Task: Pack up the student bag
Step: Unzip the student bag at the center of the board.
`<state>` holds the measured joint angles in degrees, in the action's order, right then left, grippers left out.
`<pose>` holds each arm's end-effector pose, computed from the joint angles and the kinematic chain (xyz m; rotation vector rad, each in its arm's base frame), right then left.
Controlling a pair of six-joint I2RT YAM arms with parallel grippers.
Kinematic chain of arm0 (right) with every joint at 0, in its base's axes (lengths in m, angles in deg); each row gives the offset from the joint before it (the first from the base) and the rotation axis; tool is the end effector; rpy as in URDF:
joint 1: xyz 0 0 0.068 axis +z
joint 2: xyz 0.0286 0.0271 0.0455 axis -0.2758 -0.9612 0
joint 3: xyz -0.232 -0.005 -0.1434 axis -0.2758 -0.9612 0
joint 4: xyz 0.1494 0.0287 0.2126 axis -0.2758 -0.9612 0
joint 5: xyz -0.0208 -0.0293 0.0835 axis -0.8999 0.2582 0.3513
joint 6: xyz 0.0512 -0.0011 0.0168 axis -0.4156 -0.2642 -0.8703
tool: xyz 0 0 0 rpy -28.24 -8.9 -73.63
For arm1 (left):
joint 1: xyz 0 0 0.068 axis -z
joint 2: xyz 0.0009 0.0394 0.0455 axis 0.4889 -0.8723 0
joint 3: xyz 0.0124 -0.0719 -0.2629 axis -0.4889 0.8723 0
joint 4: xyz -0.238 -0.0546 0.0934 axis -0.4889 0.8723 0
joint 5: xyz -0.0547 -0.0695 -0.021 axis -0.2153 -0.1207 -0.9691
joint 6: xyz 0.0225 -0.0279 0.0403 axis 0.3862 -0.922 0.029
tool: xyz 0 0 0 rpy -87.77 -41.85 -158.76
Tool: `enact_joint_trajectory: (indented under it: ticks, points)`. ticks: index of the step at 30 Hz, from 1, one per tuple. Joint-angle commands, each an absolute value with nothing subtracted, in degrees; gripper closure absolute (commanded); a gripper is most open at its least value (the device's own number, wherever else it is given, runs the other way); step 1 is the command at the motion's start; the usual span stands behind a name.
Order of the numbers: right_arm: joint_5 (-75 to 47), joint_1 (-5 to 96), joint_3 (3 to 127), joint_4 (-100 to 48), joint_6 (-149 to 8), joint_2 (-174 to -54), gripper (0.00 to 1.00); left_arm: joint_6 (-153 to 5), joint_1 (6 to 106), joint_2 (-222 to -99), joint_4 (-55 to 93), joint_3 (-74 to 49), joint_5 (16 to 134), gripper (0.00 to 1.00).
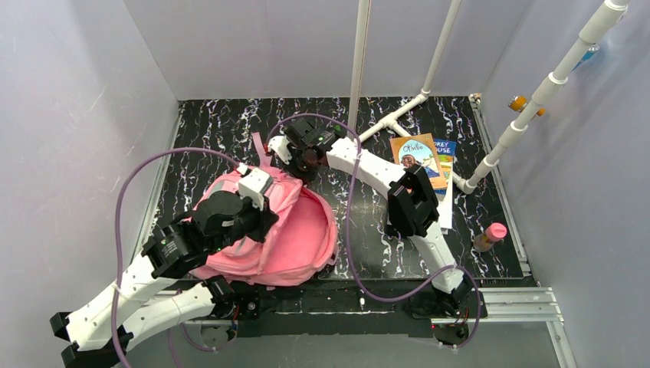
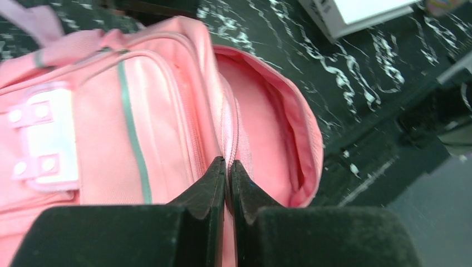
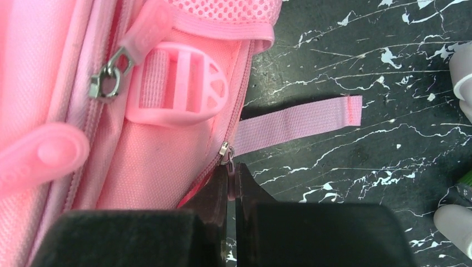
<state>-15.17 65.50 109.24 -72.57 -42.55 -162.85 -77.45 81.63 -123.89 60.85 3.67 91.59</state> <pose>0.3225 0.3836 0.2413 -1.5331 2.0833 0.3296 0.0853 -0.1022 0.3669 0.5503 1.9396 -0.6226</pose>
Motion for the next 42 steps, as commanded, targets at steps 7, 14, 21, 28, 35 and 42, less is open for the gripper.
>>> enact_joint_trajectory:
  ticks: [7, 14, 21, 28, 35, 42]
  points:
    - [-22.4, 62.9, 97.5, -61.1, -53.6, -153.8, 0.87, -73.6, 82.0, -124.0, 60.5, -0.3, 113.9, 1.0]
    - [-26.7, 62.2, 91.6, -52.8, -57.7, -152.3, 0.76, -71.2, 81.2, -127.6, 53.7, 2.6, 114.7, 1.0]
    - [-28.3, 60.6, 100.5, -60.4, -65.7, -156.3, 0.46, -74.4, 79.5, -128.0, 52.7, 6.1, 110.5, 1.0]
    - [-25.4, 58.2, 91.5, -65.2, -72.4, -145.7, 0.35, -74.3, 78.5, -129.3, 50.8, 9.3, 107.4, 1.0]
    - [-28.8, 56.2, 72.6, -63.0, -77.6, -126.0, 0.02, -74.5, 76.1, -129.8, 48.1, 12.4, 104.6, 1.0]
    - [-28.5, 50.3, 51.3, -54.6, -89.9, -101.4, 0.02, -73.0, 75.5, -129.2, 47.3, 14.4, 101.5, 1.0]
